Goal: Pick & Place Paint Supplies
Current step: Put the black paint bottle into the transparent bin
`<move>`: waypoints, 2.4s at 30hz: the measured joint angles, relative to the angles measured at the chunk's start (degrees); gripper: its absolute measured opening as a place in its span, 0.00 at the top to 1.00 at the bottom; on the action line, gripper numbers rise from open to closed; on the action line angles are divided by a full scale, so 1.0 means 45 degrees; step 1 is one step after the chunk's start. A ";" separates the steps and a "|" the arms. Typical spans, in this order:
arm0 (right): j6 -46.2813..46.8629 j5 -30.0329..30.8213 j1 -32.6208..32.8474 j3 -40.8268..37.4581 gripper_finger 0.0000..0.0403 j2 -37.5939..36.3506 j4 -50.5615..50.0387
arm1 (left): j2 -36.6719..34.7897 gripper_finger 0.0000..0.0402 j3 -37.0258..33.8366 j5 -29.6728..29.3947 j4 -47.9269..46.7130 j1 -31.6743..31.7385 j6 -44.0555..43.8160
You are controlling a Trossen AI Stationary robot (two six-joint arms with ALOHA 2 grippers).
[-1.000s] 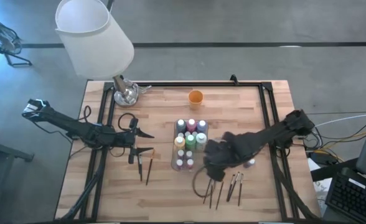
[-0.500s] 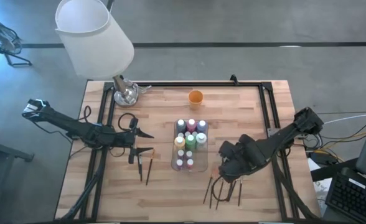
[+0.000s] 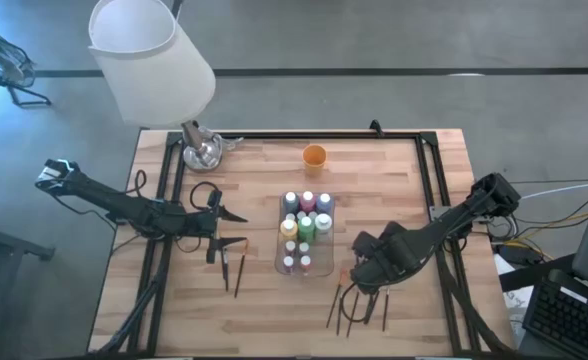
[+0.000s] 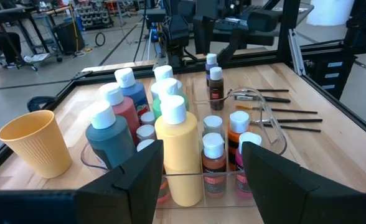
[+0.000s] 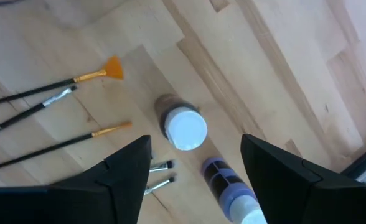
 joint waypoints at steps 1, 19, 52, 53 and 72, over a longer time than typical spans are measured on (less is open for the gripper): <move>-0.0024 -0.0129 -0.0005 -0.0104 0.38 -0.0012 0.0047 | 0.0000 0.45 -0.0001 0.0000 0.0000 0.0000 0.0001; -0.0159 -0.0470 -0.0170 -0.2683 0.42 -0.1865 0.2872 | 0.0000 0.45 -0.0001 0.0000 -0.0063 0.0000 0.0002; -0.0361 -0.0044 -0.0426 -0.4528 0.57 -0.2076 0.5063 | 0.0000 0.45 -0.0001 0.0000 -0.0088 0.0001 0.0006; -0.0369 -0.0056 -0.0427 -0.4507 0.59 -0.2076 0.5068 | 0.0000 0.45 -0.0001 0.0000 -0.0090 0.0003 0.0004; -0.0520 -0.0468 -0.0422 -0.4340 0.52 -0.2081 0.5050 | 0.0000 0.45 -0.0001 -0.0002 -0.0092 0.0000 0.0005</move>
